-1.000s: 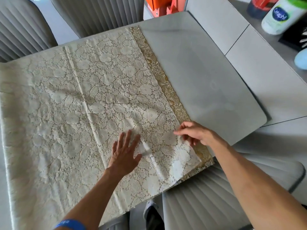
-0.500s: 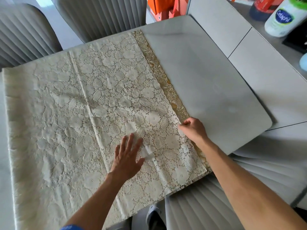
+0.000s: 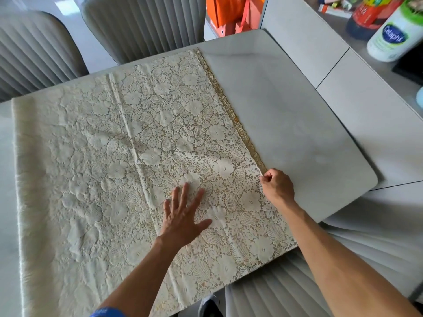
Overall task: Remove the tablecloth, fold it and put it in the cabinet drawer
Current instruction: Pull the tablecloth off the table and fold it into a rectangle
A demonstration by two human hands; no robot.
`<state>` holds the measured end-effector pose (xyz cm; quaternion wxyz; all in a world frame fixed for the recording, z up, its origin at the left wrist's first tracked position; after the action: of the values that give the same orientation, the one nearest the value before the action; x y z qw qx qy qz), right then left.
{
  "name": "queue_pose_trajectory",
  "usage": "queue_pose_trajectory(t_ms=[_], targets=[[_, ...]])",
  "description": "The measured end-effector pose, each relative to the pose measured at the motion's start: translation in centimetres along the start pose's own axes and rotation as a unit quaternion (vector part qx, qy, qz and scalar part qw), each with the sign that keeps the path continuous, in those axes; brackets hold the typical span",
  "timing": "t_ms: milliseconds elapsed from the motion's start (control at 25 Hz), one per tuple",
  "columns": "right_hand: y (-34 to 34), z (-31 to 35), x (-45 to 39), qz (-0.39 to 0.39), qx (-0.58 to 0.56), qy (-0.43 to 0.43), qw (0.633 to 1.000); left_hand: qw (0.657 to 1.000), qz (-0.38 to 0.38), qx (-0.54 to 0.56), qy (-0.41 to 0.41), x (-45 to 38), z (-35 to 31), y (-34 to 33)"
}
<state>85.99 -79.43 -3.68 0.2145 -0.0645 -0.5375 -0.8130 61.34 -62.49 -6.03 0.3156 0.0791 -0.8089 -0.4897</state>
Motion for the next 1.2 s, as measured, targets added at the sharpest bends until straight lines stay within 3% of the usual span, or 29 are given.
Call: queue_pose_trajectory(t_ms=[160, 800, 960, 1040, 1120, 1200], targets=[[0.7, -0.6, -0.2, -0.037, -0.012, -0.004, 0.999, 1.000, -0.005, -0.003, -0.015, -0.7, -1.2, -0.1], [1.3, -1.1, -0.2, -0.024, -0.023, 0.015, 0.999, 0.999, -0.018, -0.030, -0.021, -0.5, -2.7, -0.7], [1.7, -3.1, 2.4, 0.003, 0.021, 0.015, 1.000, 0.999, -0.022, -0.024, 0.032, 0.5, -1.9, -1.3], [2.6, -4.8, 4.3, -0.017, 0.097, 0.017, 0.995, 0.999, -0.034, -0.013, 0.037, 1.2, -2.1, -1.4], [2.8, -2.9, 6.6, -0.087, 0.167, 0.082, 0.979, 0.996, -0.077, 0.031, 0.014, 1.9, -2.6, -0.2], [-1.3, 2.7, 10.1, -0.040, 0.135, 0.223, 0.965, 0.991, -0.104, 0.083, 0.026, 3.4, -1.3, 0.9]])
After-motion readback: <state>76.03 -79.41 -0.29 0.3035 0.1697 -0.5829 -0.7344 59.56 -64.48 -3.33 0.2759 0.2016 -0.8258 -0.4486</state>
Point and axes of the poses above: each hand's wrist, its own x-axis away from the middle knuckle, its own y-axis out of the back of the hand, z = x × y, the point moved 10 cm from there along -x, towards the middle knuckle, and after that the axes turned 1 degree about -z, right-handed, at the moved point
